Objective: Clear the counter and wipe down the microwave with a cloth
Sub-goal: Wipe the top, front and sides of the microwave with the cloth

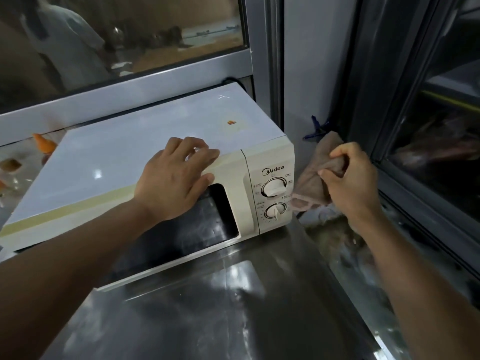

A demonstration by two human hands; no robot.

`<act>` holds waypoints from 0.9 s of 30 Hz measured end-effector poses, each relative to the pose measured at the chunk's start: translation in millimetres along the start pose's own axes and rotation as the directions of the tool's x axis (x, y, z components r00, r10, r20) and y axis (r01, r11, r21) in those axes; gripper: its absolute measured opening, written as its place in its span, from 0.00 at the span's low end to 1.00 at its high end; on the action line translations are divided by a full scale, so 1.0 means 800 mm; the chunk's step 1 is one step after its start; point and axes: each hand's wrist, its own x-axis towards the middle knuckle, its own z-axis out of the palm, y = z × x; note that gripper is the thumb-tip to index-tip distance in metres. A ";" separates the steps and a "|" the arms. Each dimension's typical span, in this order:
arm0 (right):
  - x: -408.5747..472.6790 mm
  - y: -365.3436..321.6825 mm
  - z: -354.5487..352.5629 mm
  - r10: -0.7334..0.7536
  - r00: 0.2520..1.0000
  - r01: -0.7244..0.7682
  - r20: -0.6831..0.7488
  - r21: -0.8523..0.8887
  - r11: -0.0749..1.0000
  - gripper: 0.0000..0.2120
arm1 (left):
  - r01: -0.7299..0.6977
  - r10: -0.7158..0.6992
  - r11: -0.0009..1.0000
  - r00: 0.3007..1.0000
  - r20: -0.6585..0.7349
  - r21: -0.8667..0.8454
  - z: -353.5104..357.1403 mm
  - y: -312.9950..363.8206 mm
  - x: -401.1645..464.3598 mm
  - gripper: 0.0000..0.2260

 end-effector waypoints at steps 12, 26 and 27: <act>-0.055 0.016 0.089 -0.266 0.936 0.279 -0.232 0.026 0.960 0.09 | -0.020 0.022 0.999 0.998 -0.066 0.027 0.005 -0.001 -0.003 0.18; -0.061 0.011 0.099 0.027 0.974 -0.014 -0.223 0.064 0.998 0.07 | -0.027 0.029 0.999 0.996 -0.085 0.024 0.007 -0.002 -0.003 0.17; -0.067 0.013 0.103 0.088 0.974 -0.073 -0.210 0.074 0.995 0.06 | -0.030 0.032 0.999 0.996 -0.088 0.027 0.008 -0.003 -0.003 0.17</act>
